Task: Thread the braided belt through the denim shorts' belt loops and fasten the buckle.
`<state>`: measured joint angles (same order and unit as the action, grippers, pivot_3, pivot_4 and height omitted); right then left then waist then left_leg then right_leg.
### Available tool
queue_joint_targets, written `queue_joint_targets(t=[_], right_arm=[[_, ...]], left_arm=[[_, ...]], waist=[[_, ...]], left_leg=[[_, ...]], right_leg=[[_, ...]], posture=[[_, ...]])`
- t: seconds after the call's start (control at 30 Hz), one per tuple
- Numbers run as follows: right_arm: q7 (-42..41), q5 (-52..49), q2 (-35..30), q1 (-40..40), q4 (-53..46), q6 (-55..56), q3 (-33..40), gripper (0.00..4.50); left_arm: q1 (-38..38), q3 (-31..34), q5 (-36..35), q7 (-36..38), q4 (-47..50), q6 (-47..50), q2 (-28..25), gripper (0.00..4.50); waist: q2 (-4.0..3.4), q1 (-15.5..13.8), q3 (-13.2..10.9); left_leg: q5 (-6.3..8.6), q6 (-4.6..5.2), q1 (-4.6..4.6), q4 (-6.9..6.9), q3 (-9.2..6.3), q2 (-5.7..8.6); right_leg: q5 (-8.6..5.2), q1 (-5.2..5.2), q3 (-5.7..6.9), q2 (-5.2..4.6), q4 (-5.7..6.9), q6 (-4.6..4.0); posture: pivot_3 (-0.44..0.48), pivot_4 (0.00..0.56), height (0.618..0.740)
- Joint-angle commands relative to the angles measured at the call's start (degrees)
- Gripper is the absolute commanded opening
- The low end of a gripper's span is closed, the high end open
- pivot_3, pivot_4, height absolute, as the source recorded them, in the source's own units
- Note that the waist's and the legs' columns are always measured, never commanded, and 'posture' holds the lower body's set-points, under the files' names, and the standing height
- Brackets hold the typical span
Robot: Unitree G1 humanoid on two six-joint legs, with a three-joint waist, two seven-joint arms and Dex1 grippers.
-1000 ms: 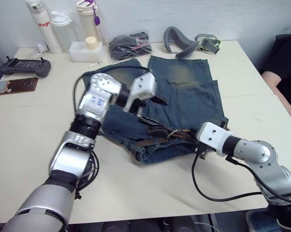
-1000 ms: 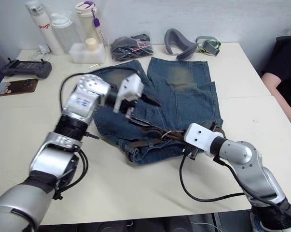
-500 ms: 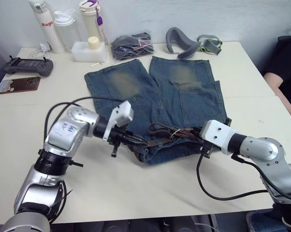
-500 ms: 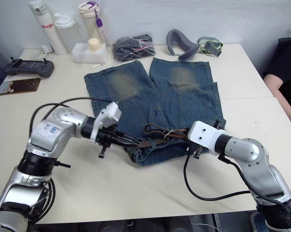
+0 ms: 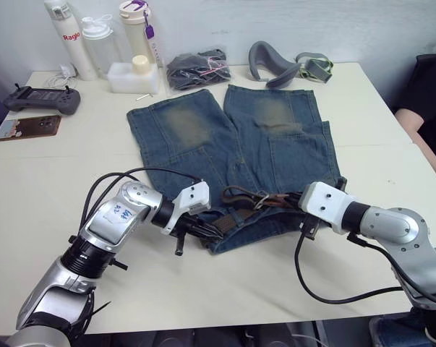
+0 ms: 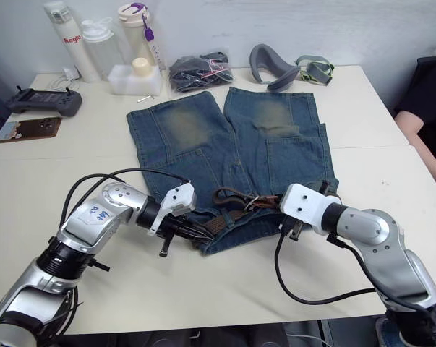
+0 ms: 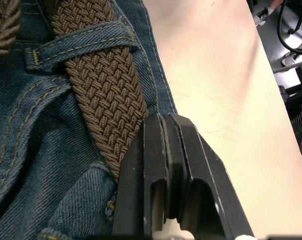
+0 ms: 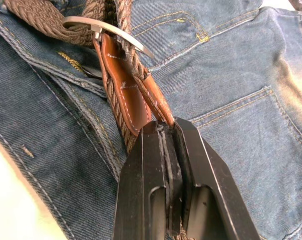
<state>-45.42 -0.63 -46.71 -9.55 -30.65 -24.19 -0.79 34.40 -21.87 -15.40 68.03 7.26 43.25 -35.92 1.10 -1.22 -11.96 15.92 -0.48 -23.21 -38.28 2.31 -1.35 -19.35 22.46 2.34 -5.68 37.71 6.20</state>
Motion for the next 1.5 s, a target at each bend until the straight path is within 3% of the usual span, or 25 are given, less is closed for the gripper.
queue_joint_targets(t=[0.03, 0.13, 0.23, 0.33, 0.53, 0.67, 0.9, 1.03, 1.23, 1.27, 1.3, 1.5], right_arm=[[-0.6, -1.2, -1.4, 0.3, -3.7, 1.4, 3.1, 0.00], [-1.0, 0.2, -3.0, 1.7, -4.0, 4.4, 3.7, 0.00], [0.2, 4.9, -6.9, 5.6, 0.1, 14.6, 6.1, 0.00], [3.7, 9.7, -10.6, 8.6, 9.2, 28.2, 9.8, 0.00], [10.8, 17.2, -16.7, 9.4, 28.8, 50.7, 11.3, 0.00], [15.5, 21.3, -20.1, 8.6, 40.8, 59.9, 10.2, 0.00], [22.9, 27.3, -20.9, 5.5, 53.1, 68.3, 6.4, 0.00], [24.7, 28.2, -19.0, 4.6, 53.6, 68.2, 3.8, 0.00], [23.1, 21.3, -15.1, 5.5, 49.4, 64.9, 5.0, 0.00], [23.5, 21.1, -15.0, 5.7, 48.3, 64.3, 5.7, 0.70], [23.4, 20.2, -15.0, 5.9, 47.3, 63.5, 6.6, 0.97], [18.8, 11.5, -15.2, 8.2, 41.7, 58.0, 11.3, 3.88]], left_arm=[[-5.4, -7.3, 8.7, -1.4, -8.8, -6.8, -3.7, 0.06], [-8.1, -7.5, 10.0, -2.6, -15.2, -9.9, -4.1, 0.06], [-9.9, -4.7, 5.5, -1.6, -17.7, -7.3, -2.8, 0.06], [-11.1, -3.3, 2.0, 0.8, -18.6, -5.0, -2.3, 0.06], [-11.4, -3.7, 2.5, 3.6, -20.7, -5.8, -3.4, 0.06], [-12.1, -3.7, 3.3, 5.1, -22.1, -7.0, -5.0, 0.06], [-14.1, -3.7, 3.7, 7.1, -22.2, -8.3, -7.2, 0.06], [-14.0, -3.1, 4.1, 6.9, -23.2, -9.6, -7.2, 0.06], [-11.9, -1.1, 3.3, 6.8, -26.1, -11.8, -5.6, 0.06], [-11.4, -0.7, 2.4, 8.1, -25.5, -11.8, -5.6, 0.00], [-11.0, 0.4, 0.6, 9.3, -24.3, -10.7, -5.7, 0.00], [-8.7, 5.8, -5.3, 12.0, -19.3, -3.1, -7.5, 0.00]], waist=[[-0.12, 0.0, 0.5], [-0.39, 0.1, 1.6], [-0.50, 0.6, 2.3], [-0.75, 1.5, 3.1], [-0.96, 2.8, 3.6], [-1.02, 3.1, 3.7], [-1.13, 4.2, 3.8], [-1.15, 4.3, 3.8], [-1.13, 4.3, 3.8], [-1.13, 4.3, 3.8], [-1.14, 4.3, 3.8], [-0.78, 4.6, 3.4]], left_leg=[[0.00, 0.00, 0.03, 0.03, 0.01, 0.01], [0.07, 0.09, 0.40, 0.21, 0.12, 0.08], [0.47, 0.30, 2.19, 0.85, 0.17, 0.10], [0.75, 0.12, 3.18, 1.26, 0.21, -0.37], [0.88, -0.01, 3.30, 1.36, 0.31, -0.54], [0.91, 0.04, 3.69, 1.59, 0.76, -0.52], [0.90, -0.26, 4.18, 2.29, 1.19, -0.85], [0.95, -0.35, 4.20, 2.27, 1.29, -0.98], [1.06, -0.57, 4.46, 2.25, 1.44, -1.39], [1.06, -0.59, 4.56, 2.31, 1.45, -1.40], [1.06, -0.60, 4.71, 2.38, 1.45, -1.40], [1.20, -0.89, 4.85, 2.71, 1.42, -1.50]], right_leg=[[0.00, -0.01, 0.00, 0.00, -0.02, 0.00], [-0.04, -0.30, -0.05, 0.01, -0.25, -0.06], [-0.17, -1.99, 0.05, 0.04, -0.99, -0.23], [-0.29, -2.99, 0.12, 0.15, -1.51, -0.36], [-0.38, -3.01, -0.39, 0.25, -1.63, -0.50], [-0.40, -3.08, -1.01, 0.26, -1.64, -0.48], [-0.56, -3.23, -1.52, 0.40, -1.72, -0.73], [-0.58, -3.20, -1.67, 0.53, -1.73, -0.73], [-0.61, -3.31, -2.10, 1.10, -1.72, -0.82], [-0.64, -3.36, -2.14, 1.12, -1.69, -0.88], [-0.67, -3.44, -2.19, 1.15, -1.68, -0.93], [-0.83, -3.18, -2.45, 1.38, -1.55, -1.23]], posture=[[0.000, 0.150, 0.740], [0.000, 0.150, 0.740], [0.000, 0.150, 0.740], [0.000, 0.150, 0.740], [0.000, 0.150, 0.740], [0.000, 0.150, 0.740], [0.000, 0.150, 0.740], [0.000, 0.150, 0.740], [0.000, 0.150, 0.740], [0.000, 0.150, 0.740], [0.000, 0.150, 0.740], [0.000, 0.150, 0.740]])
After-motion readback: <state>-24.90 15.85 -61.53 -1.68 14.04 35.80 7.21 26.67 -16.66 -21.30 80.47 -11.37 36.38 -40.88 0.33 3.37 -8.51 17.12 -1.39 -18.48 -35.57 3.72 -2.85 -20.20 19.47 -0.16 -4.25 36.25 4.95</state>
